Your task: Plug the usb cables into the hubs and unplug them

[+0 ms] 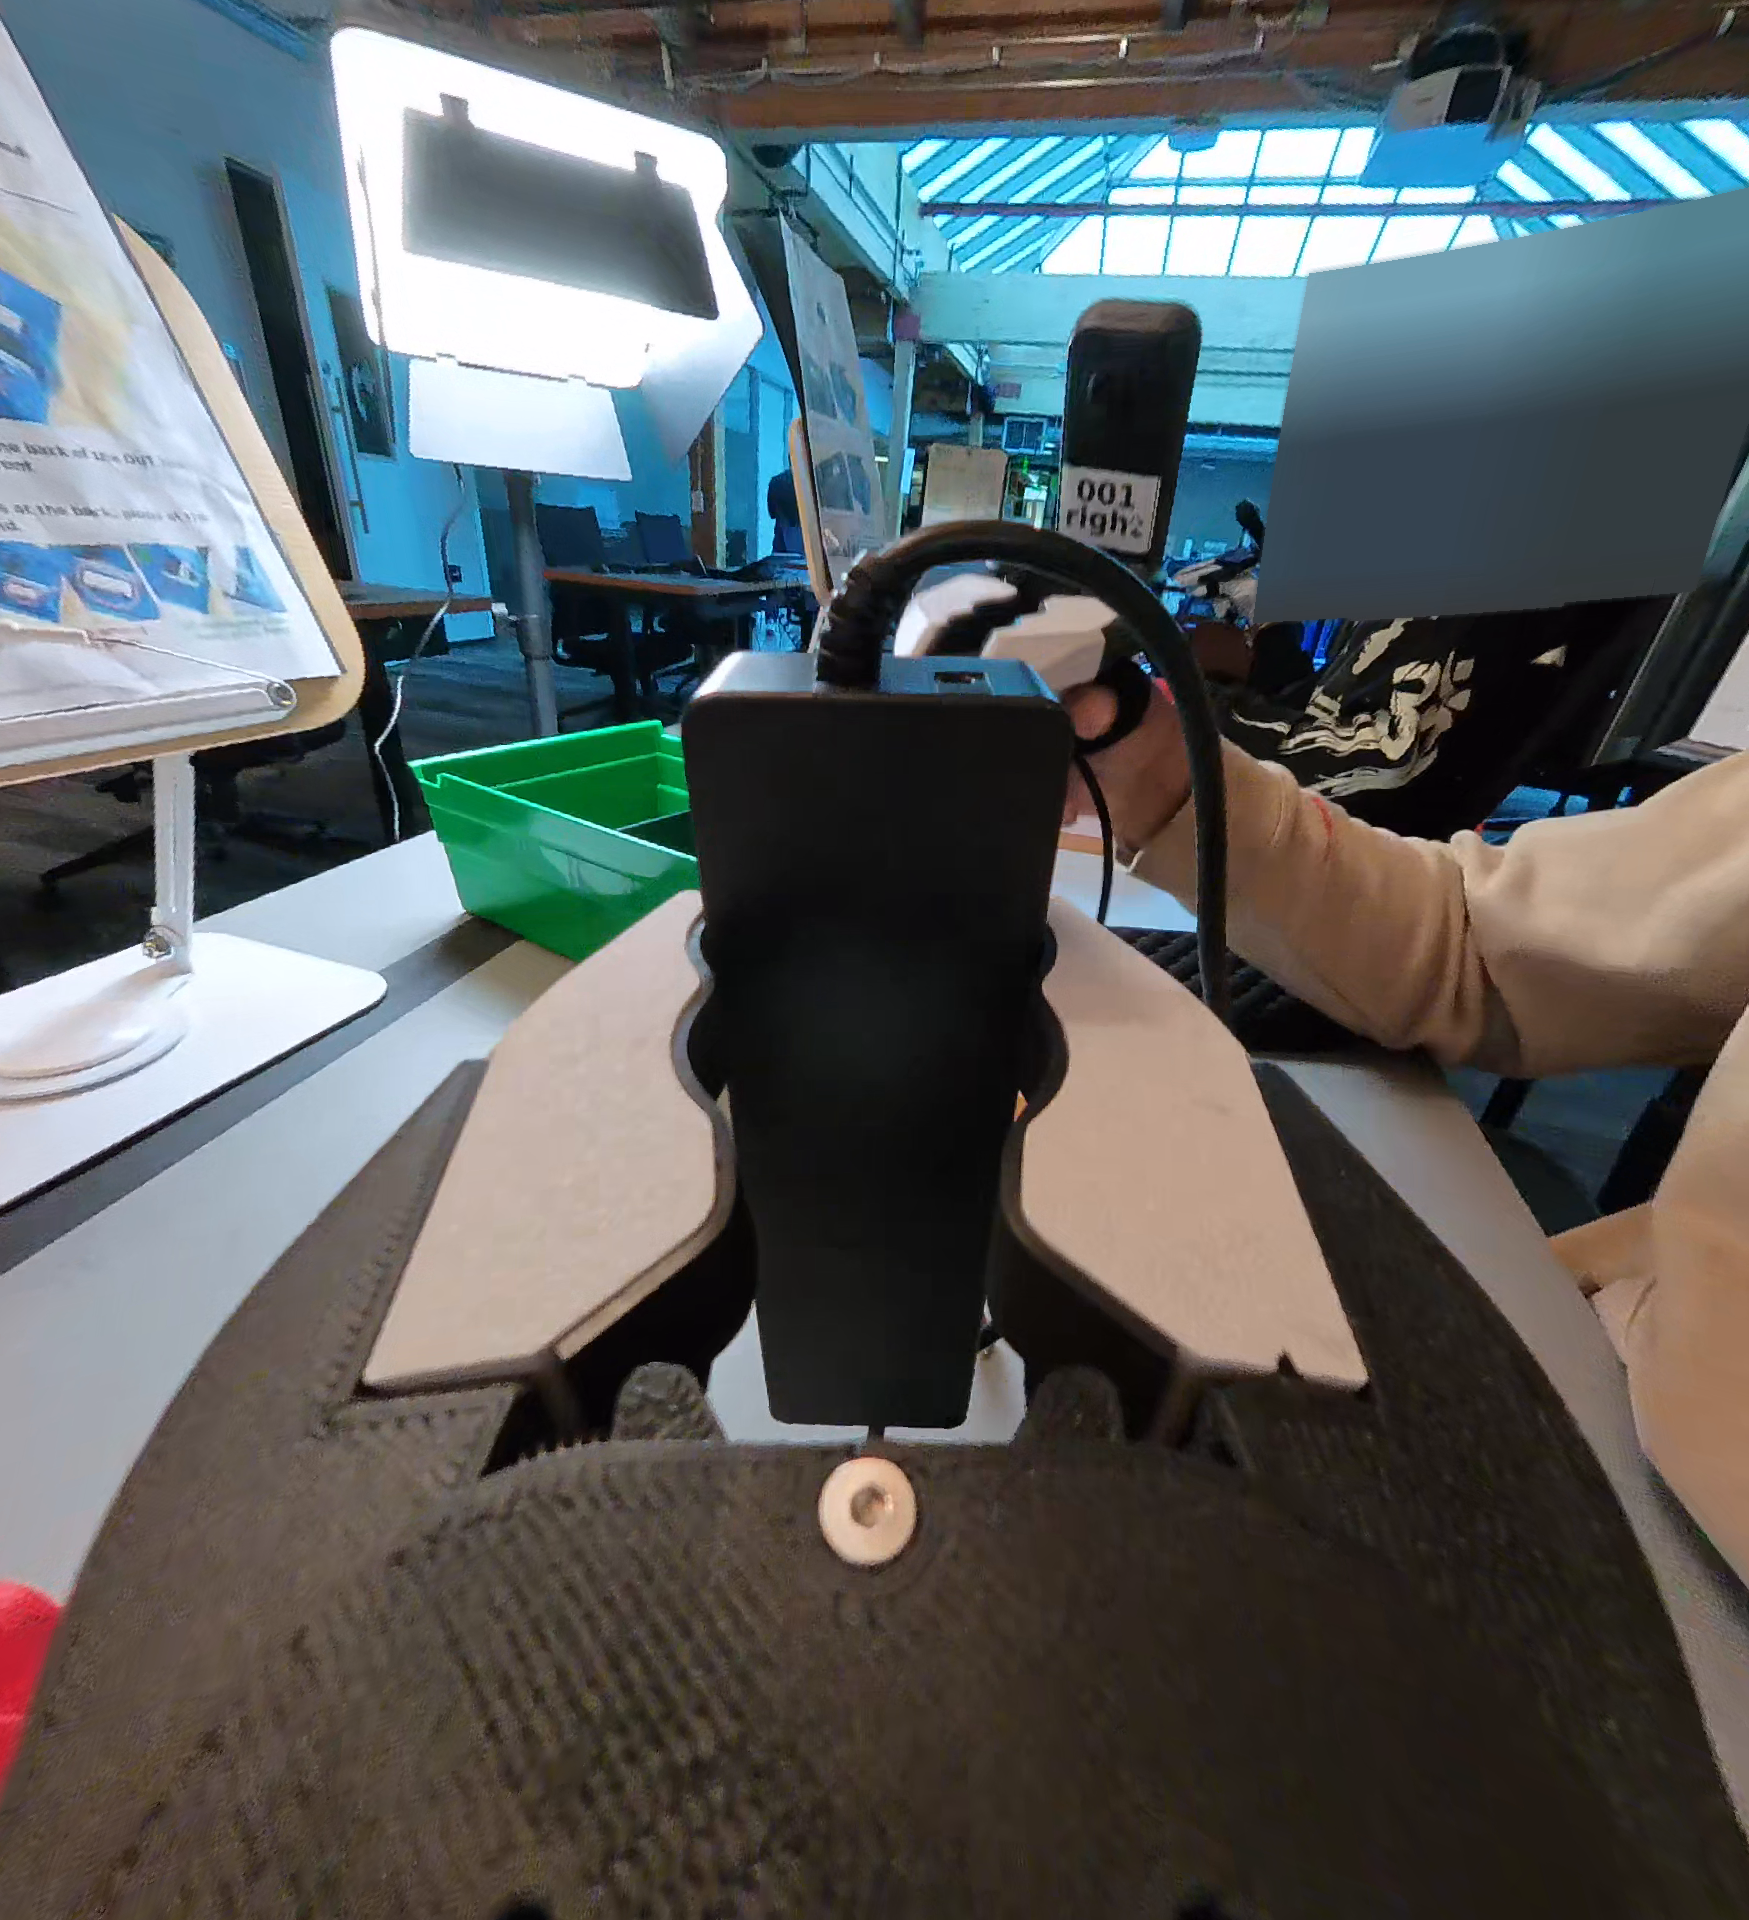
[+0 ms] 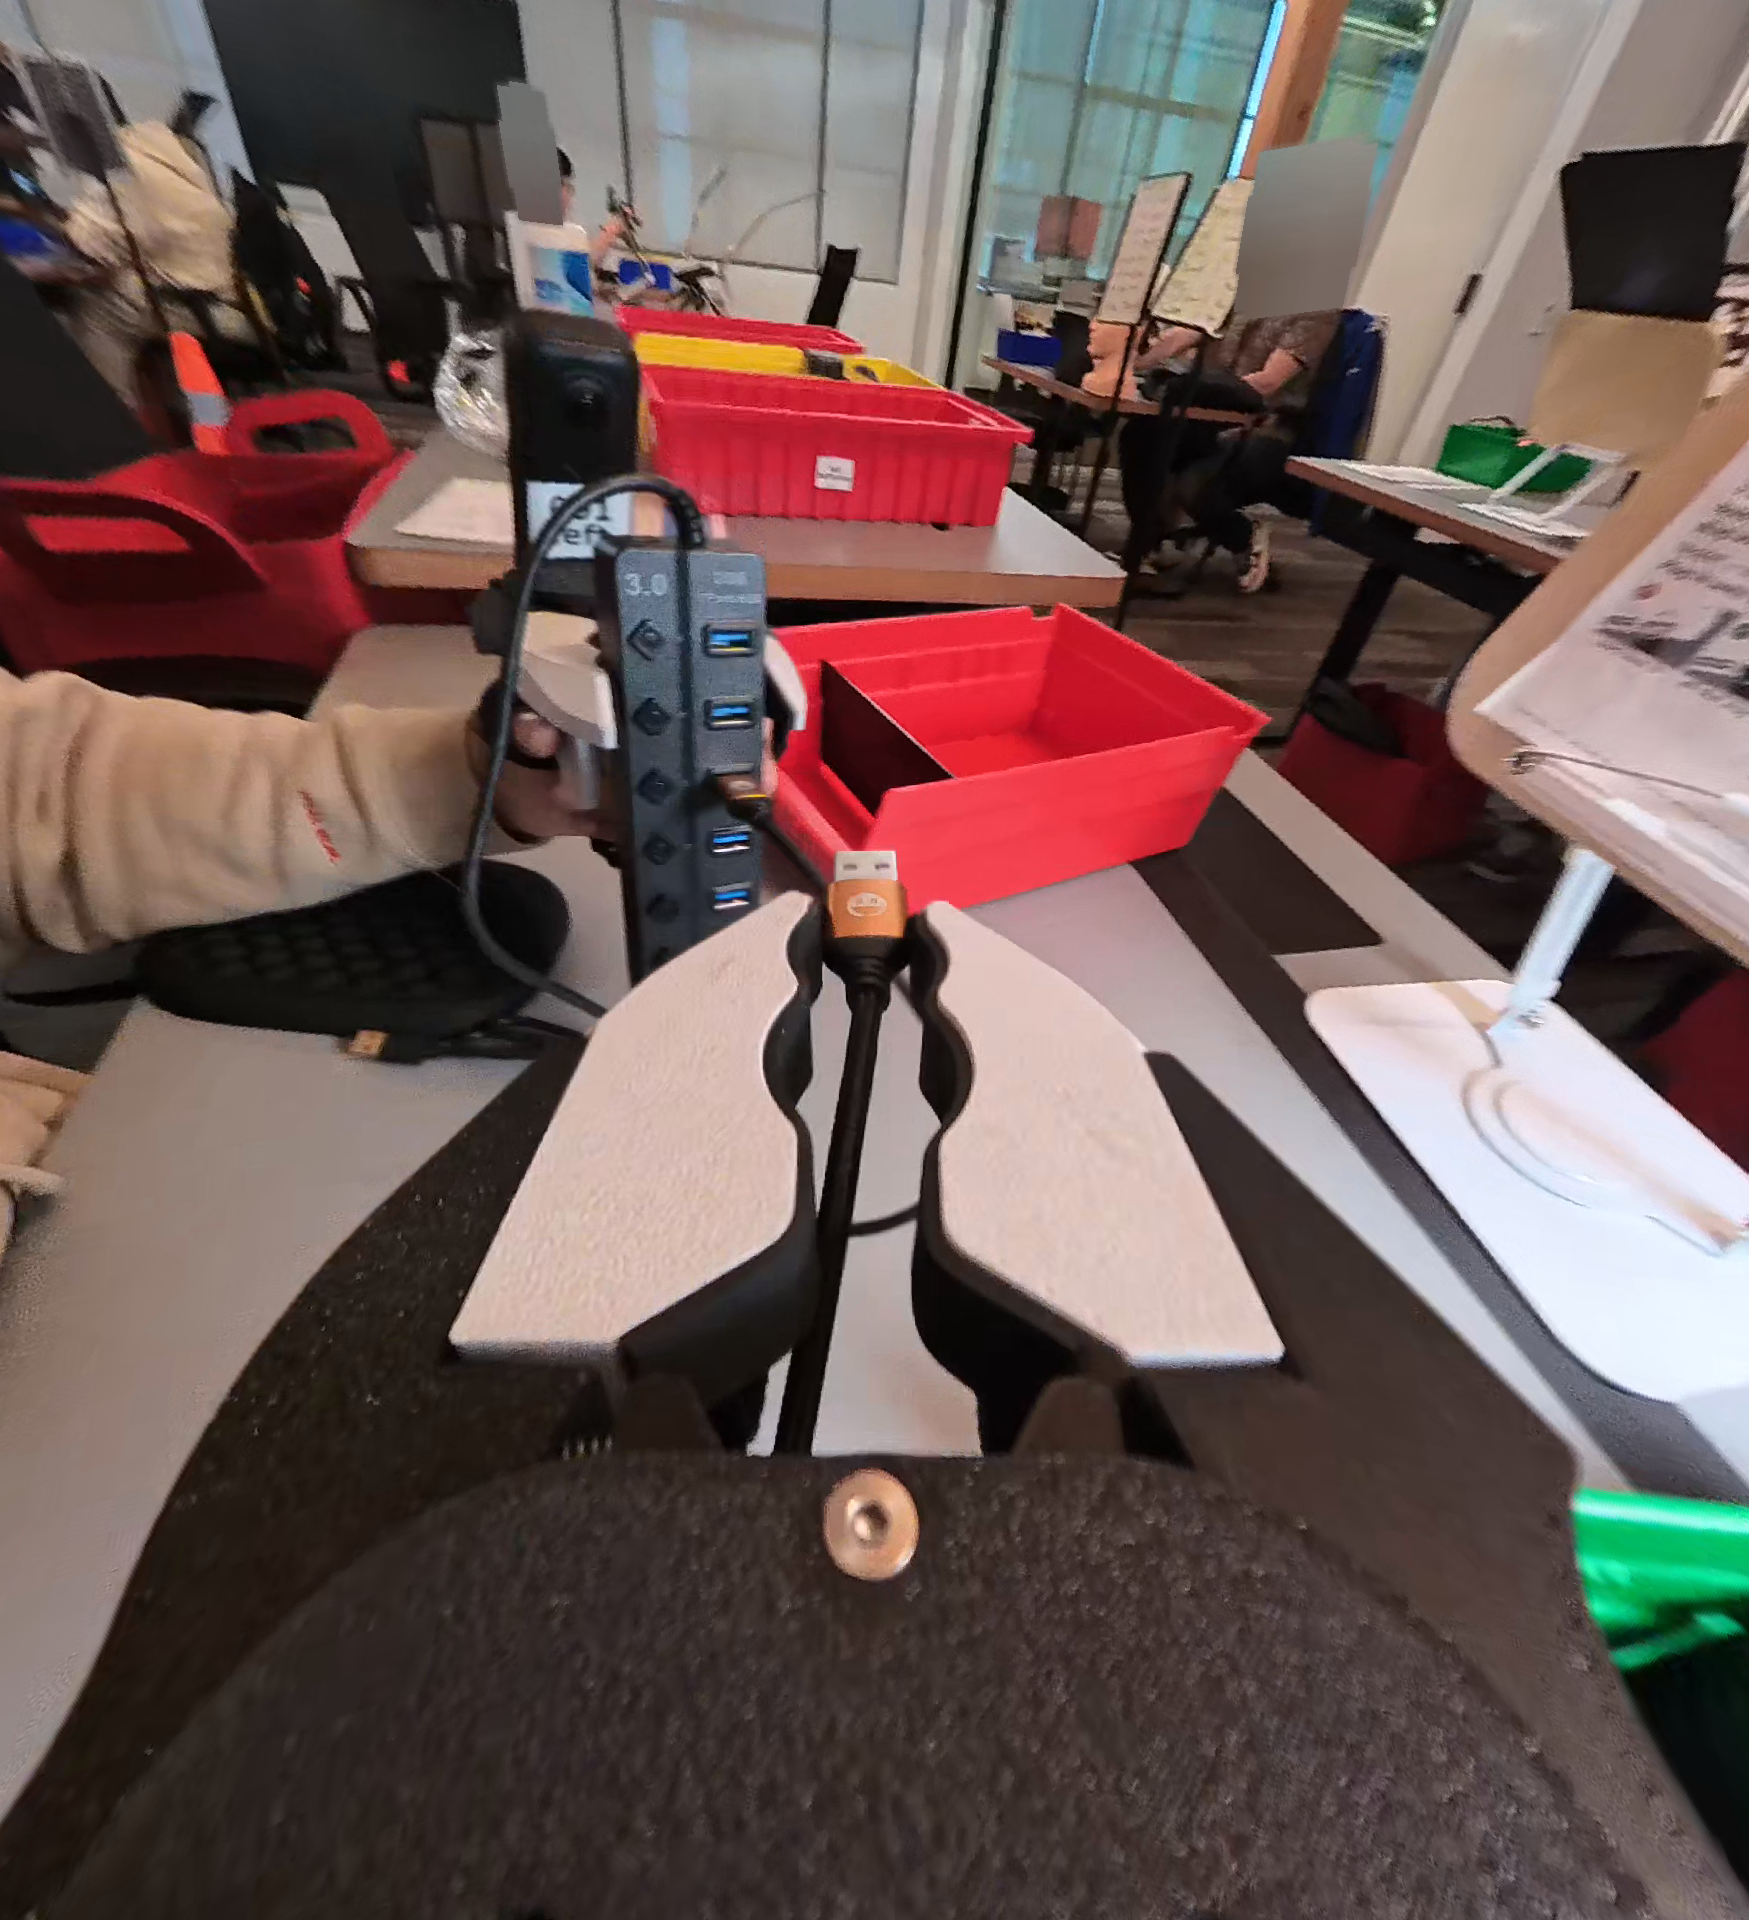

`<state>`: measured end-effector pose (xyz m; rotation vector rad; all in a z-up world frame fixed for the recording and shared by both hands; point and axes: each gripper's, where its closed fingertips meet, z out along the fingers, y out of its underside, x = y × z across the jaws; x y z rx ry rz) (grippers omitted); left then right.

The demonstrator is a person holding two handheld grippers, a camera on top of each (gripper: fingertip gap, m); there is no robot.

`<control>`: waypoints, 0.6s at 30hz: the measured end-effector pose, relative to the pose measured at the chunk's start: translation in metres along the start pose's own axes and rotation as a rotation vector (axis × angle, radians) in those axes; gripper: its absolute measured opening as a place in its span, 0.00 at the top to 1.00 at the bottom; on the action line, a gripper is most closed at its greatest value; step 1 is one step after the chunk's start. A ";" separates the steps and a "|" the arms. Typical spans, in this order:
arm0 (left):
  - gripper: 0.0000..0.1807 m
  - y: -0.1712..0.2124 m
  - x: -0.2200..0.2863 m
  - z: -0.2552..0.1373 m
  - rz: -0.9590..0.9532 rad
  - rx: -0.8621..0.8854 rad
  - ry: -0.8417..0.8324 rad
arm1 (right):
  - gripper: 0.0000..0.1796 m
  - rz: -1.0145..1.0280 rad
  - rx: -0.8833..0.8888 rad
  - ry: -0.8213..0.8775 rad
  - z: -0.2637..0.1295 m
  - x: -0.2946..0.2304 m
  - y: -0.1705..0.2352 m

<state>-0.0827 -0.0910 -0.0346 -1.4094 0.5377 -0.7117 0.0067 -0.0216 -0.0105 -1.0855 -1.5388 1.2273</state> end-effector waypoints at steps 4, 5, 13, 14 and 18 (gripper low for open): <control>0.70 0.001 0.001 0.003 -0.005 -0.009 0.001 | 0.91 -0.066 -0.026 0.119 -0.028 0.026 -0.014; 0.70 0.002 -0.001 0.003 -0.001 -0.016 -0.007 | 0.91 -0.078 -0.038 0.149 -0.034 0.034 -0.017; 0.70 0.005 0.001 0.005 0.013 -0.044 -0.009 | 0.91 -0.146 -0.232 0.352 -0.071 0.121 -0.039; 0.70 0.006 0.000 0.006 0.011 -0.047 -0.010 | 0.91 -0.152 -0.245 0.381 -0.074 0.133 -0.041; 0.70 0.010 -0.002 0.006 0.014 -0.067 -0.022 | 0.91 -0.118 -0.294 0.447 -0.081 0.175 -0.035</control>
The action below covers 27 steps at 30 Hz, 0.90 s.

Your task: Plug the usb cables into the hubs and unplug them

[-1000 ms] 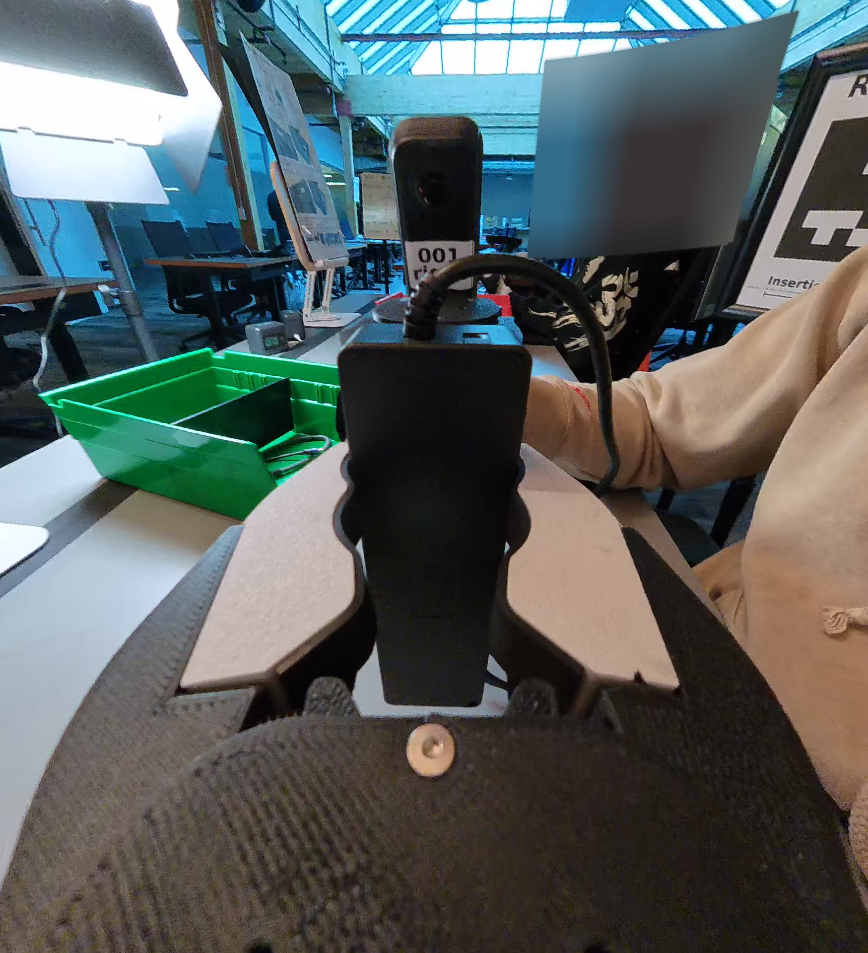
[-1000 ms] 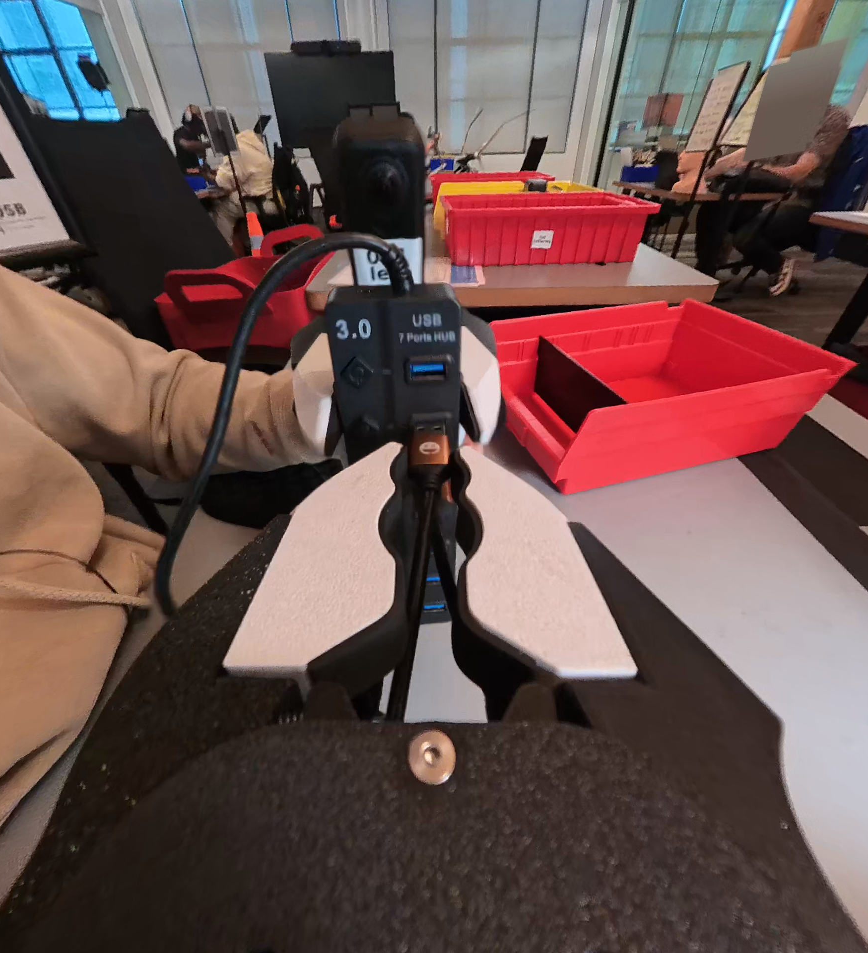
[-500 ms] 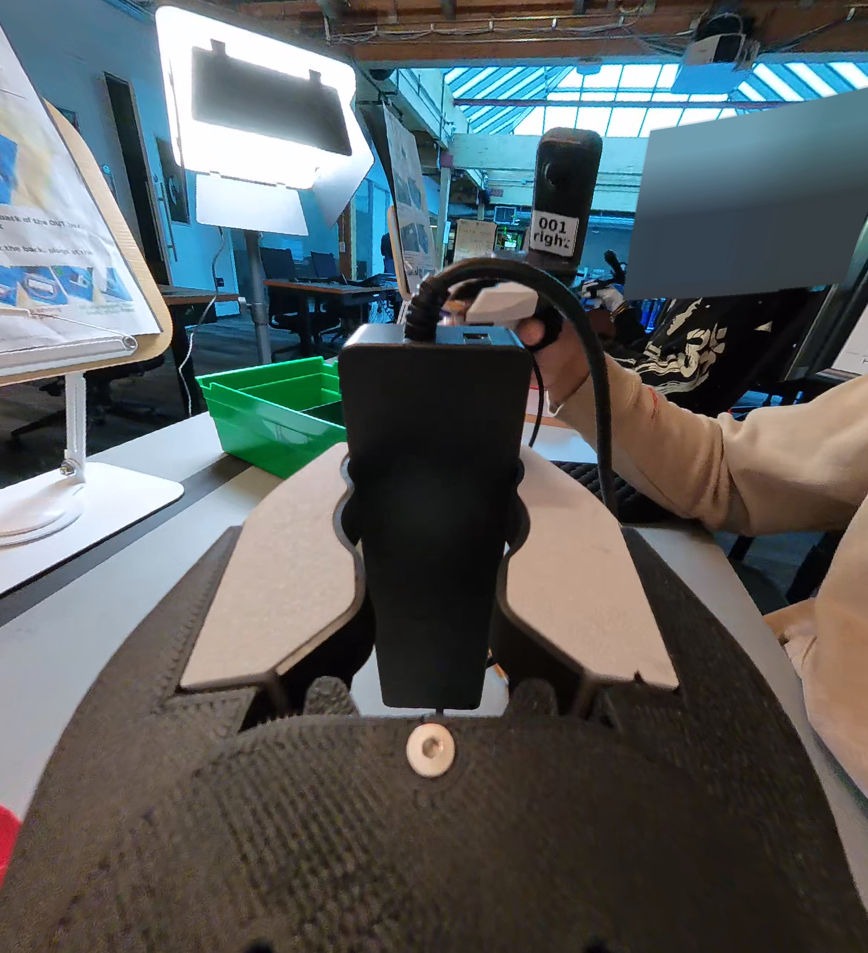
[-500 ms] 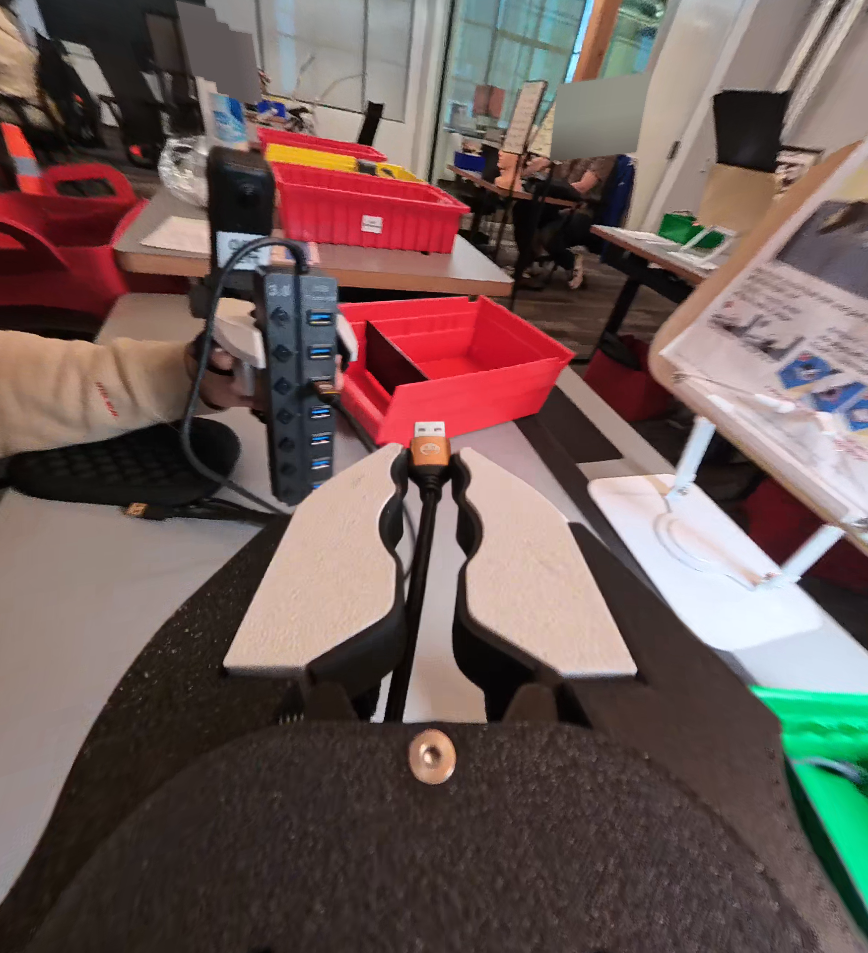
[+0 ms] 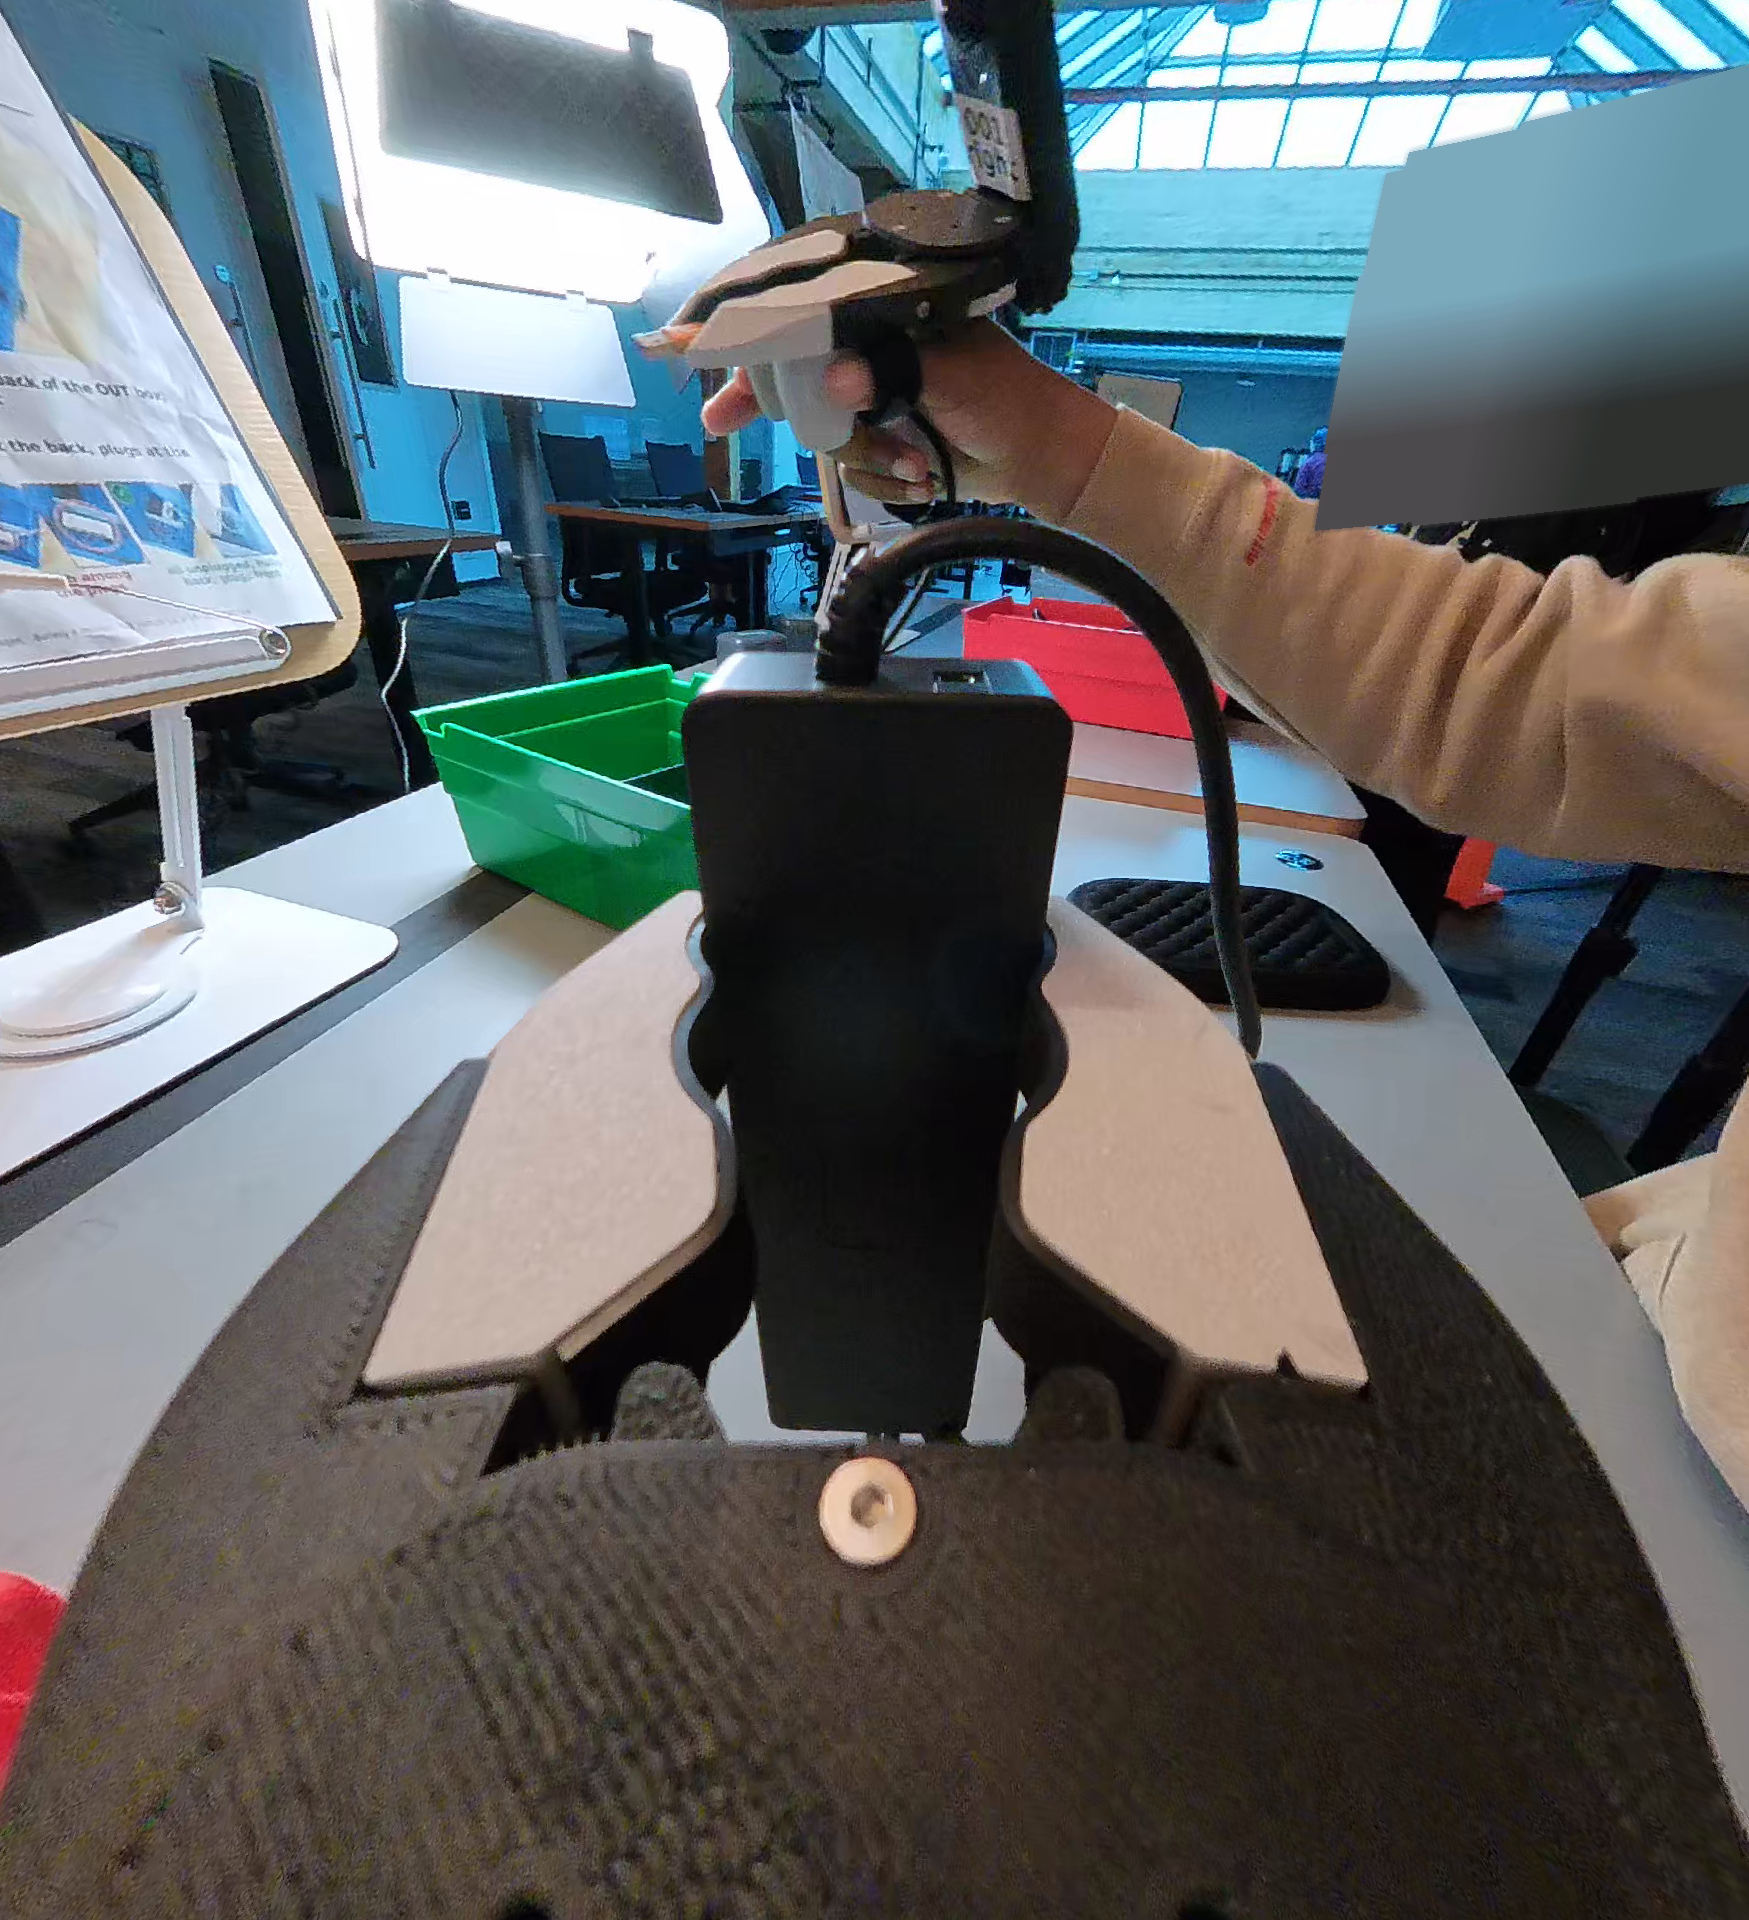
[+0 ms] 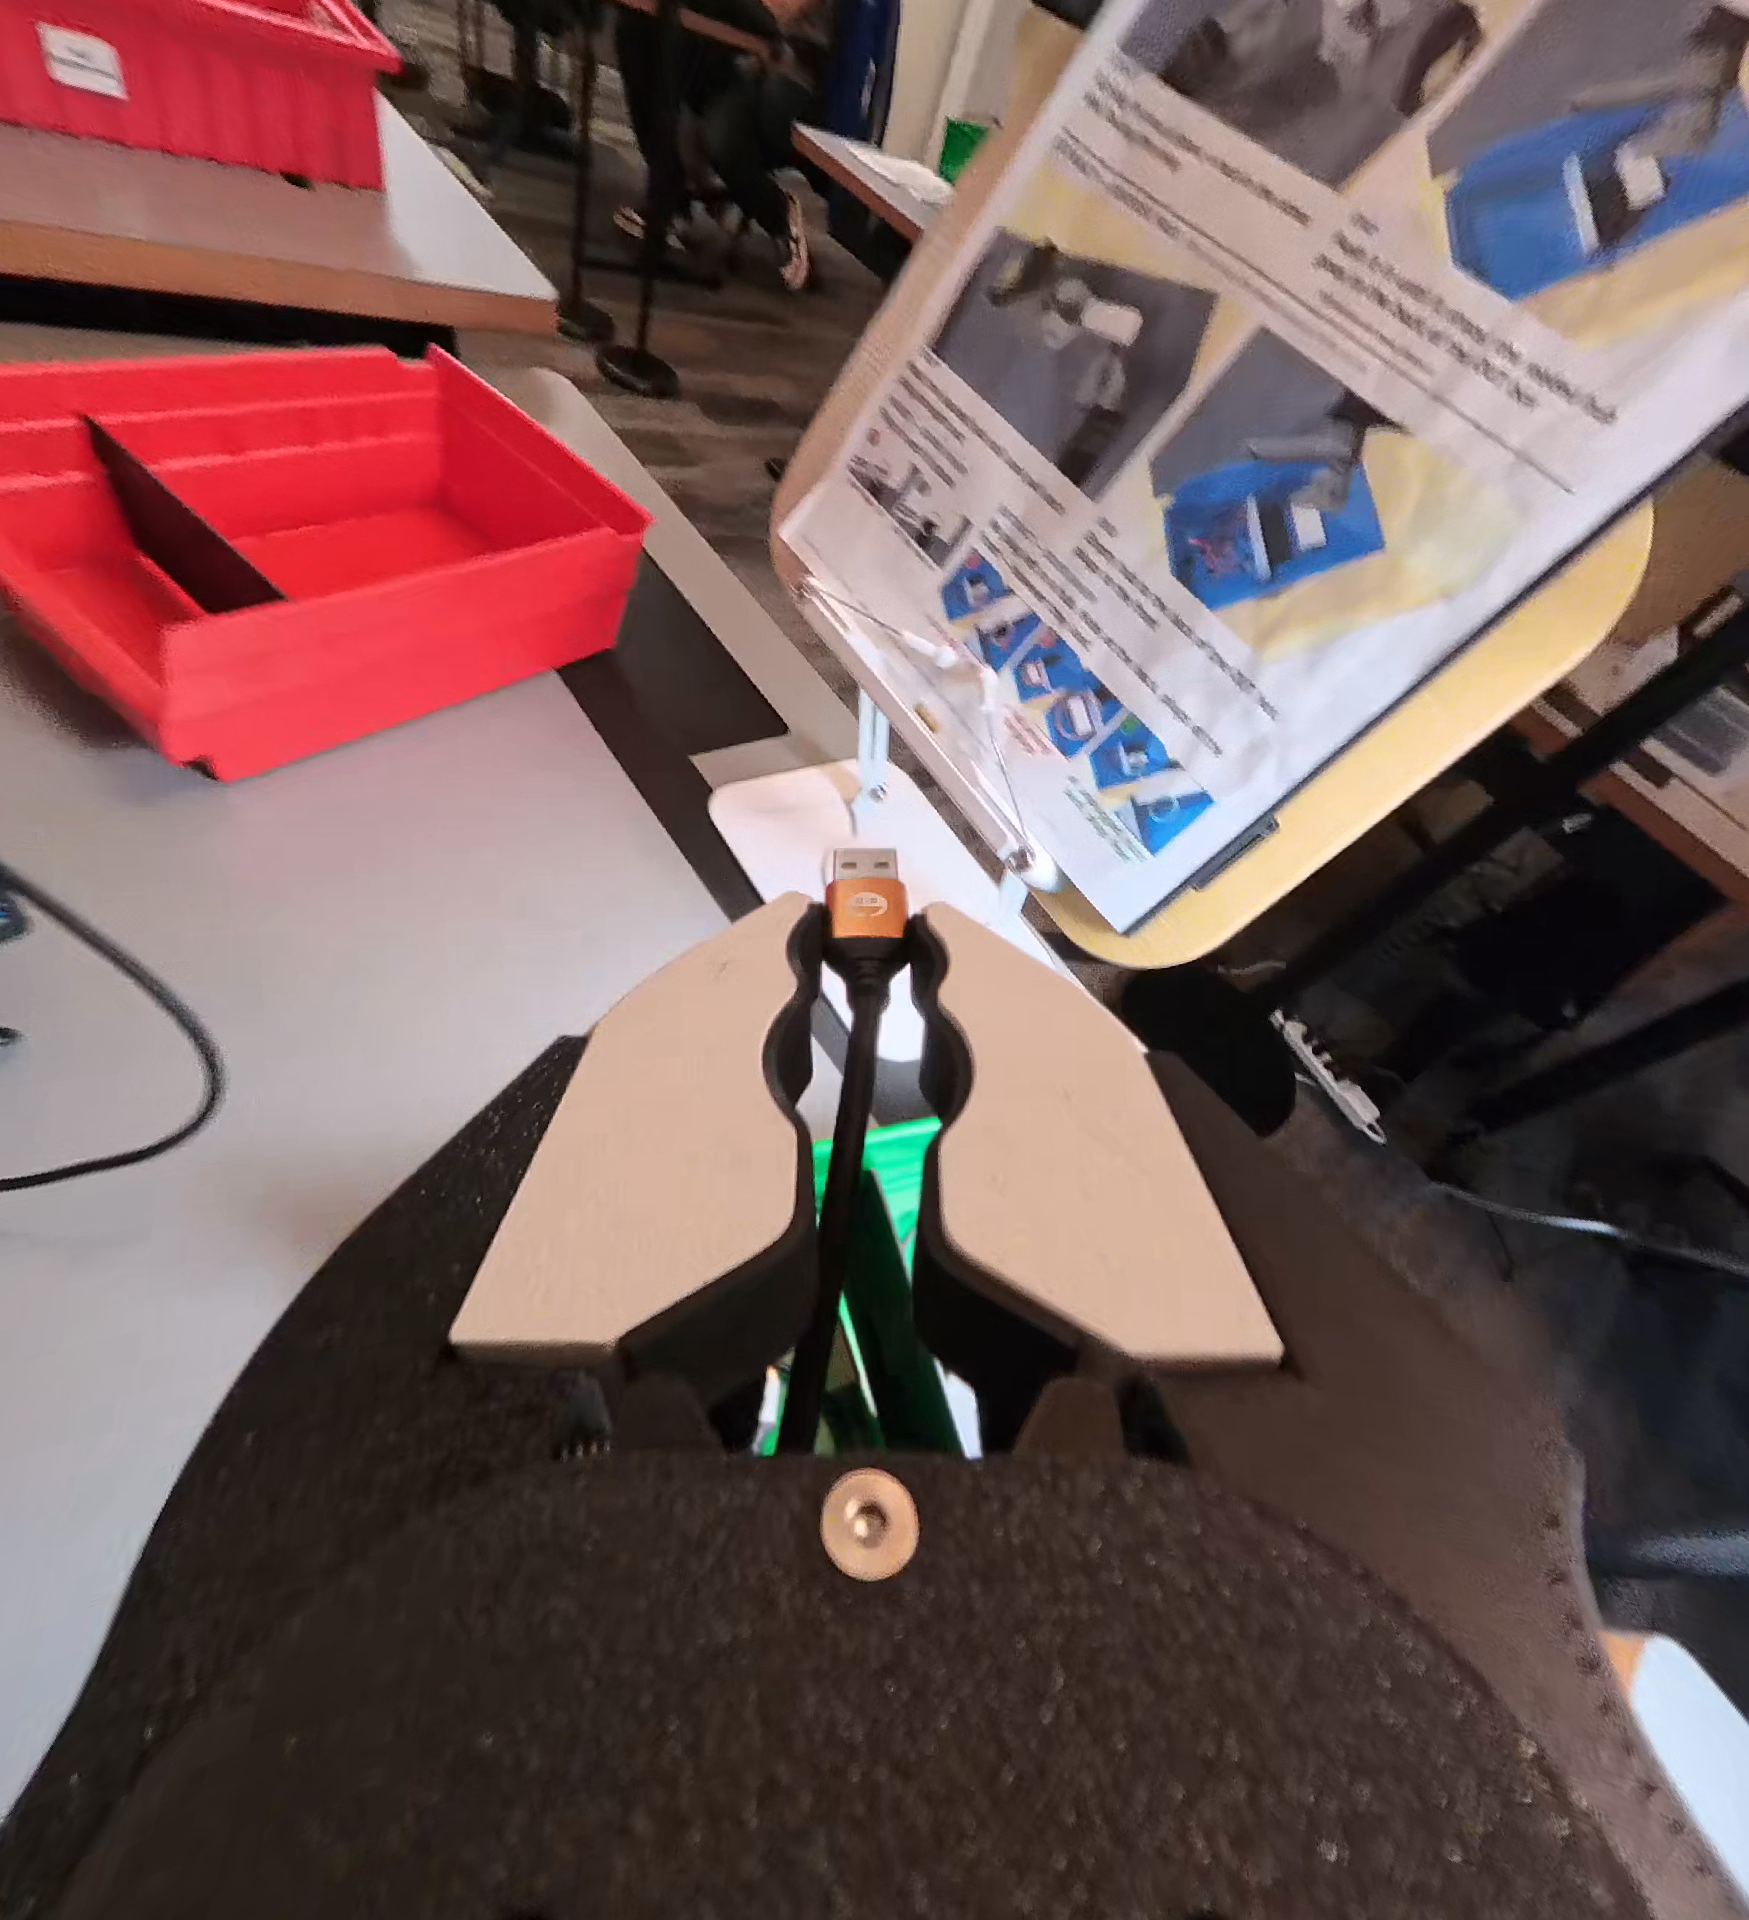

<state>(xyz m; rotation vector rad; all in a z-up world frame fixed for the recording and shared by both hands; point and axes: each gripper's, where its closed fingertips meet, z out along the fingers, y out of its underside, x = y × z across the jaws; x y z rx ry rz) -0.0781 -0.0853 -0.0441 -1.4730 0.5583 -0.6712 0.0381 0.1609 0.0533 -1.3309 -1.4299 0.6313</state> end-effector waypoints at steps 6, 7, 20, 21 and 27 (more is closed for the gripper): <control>0.70 0.000 0.001 0.000 0.005 -0.005 0.002 | 0.91 0.034 -0.184 0.028 0.031 0.010 0.094; 0.70 0.001 0.000 0.000 0.002 -0.007 0.001 | 0.91 0.025 -0.230 0.037 0.033 0.009 0.113; 0.70 0.007 0.003 0.006 -0.030 -0.016 0.028 | 0.79 -0.112 -0.298 0.109 0.013 0.006 0.104; 0.70 0.007 0.004 0.006 -0.028 -0.013 0.032 | 0.79 -0.086 -0.236 0.059 0.014 -0.011 0.089; 0.70 0.006 0.006 0.007 -0.024 -0.003 0.036 | 0.80 0.020 0.074 -0.295 0.017 -0.144 0.024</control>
